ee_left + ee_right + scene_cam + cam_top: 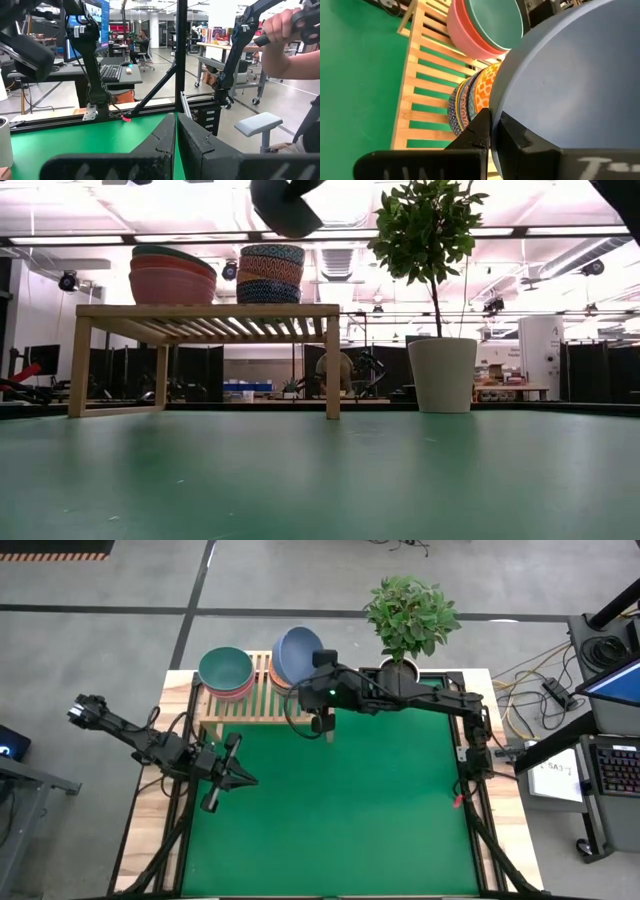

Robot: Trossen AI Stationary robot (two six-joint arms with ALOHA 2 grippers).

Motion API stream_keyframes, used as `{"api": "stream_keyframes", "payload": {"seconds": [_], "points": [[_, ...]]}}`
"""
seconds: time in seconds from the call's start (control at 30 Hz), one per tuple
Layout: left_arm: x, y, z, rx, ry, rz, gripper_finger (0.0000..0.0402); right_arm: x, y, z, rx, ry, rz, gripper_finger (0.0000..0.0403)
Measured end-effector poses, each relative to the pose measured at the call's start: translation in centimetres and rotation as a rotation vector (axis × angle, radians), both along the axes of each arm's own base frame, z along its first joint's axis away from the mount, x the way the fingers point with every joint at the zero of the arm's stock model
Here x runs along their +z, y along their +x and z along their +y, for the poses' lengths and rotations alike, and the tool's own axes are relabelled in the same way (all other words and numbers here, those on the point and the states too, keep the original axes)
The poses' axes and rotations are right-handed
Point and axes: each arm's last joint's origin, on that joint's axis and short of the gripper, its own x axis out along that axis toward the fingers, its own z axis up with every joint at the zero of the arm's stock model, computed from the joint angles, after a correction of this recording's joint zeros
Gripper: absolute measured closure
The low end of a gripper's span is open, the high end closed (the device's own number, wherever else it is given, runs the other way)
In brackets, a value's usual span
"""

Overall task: Place and stack bowls onto a shelf
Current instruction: Stack the blue bowl on top of the green bowl on the shelf

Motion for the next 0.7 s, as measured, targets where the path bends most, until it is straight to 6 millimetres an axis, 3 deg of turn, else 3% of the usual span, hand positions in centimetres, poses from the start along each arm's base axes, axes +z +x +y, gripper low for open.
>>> {"api": "stream_keyframes", "payload": {"seconds": [0.27,0.5,0.6,0.7], "points": [[0.5,-0.5,0.3,0.003,0.018,-0.025,0.0402,0.6,0.4,1.0,0.051,-0.044,-0.046,0.0392],[6.4,-2.7,2.0,0.249,0.138,-0.155,0.0401,1.1,0.9,2.4,0.238,-0.013,-0.093,0.0393],[8.7,-2.9,2.4,0.333,0.221,-0.052,0.0388,0.2,0.1,3.1,0.396,0.114,0.020,0.0394],[9.6,-1.9,1.9,0.327,0.321,0.092,0.0359,-0.7,-1.0,4.0,0.549,0.351,0.137,0.0394]]}}
